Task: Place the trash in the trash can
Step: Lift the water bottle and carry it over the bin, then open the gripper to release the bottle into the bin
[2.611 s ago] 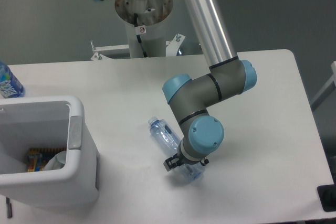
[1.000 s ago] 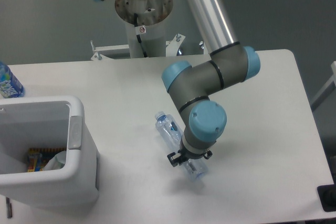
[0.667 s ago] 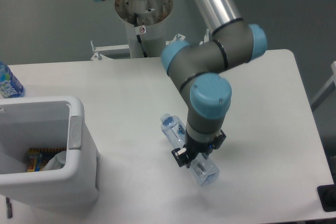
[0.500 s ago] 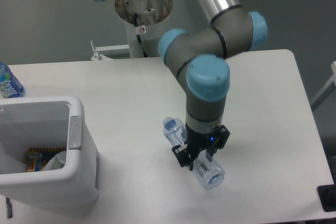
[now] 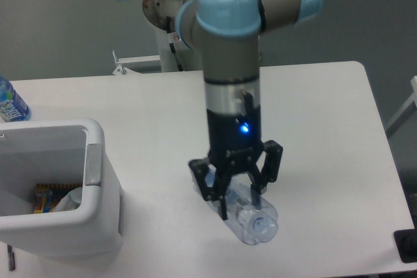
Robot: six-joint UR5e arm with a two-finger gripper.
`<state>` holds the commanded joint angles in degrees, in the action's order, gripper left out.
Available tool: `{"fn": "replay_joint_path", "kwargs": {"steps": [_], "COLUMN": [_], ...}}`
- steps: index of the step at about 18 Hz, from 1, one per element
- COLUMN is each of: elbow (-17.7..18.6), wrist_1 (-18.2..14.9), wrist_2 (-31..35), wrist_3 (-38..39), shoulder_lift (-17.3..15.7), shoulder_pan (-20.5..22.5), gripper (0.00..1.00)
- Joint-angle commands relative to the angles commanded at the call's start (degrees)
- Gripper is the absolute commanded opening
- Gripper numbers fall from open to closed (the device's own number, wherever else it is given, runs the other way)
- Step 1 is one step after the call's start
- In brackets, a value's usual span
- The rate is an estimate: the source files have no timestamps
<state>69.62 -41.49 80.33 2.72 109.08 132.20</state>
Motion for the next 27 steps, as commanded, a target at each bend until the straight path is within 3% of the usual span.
{"fn": "replay_joint_path", "kwargs": {"steps": [7, 15, 18, 24, 25, 27], "elbow": [-1.4, -1.0, 0.4, 5.2, 6.0, 7.4], "wrist_1": [0.4, 0.4, 0.4, 0.4, 0.4, 0.4], "wrist_2": [0.0, 0.0, 0.0, 0.0, 0.0, 0.1], "wrist_3": [-0.3, 0.2, 0.3, 0.2, 0.3, 0.2], "shoulder_lift": [-2.6, -2.5, -2.1, -1.8, -2.0, -2.8], "shoulder_pan": [-2.7, -11.8, -15.6, -18.3, -18.3, -18.3], "gripper": [0.53, 0.53, 0.54, 0.58, 0.66, 1.0]}}
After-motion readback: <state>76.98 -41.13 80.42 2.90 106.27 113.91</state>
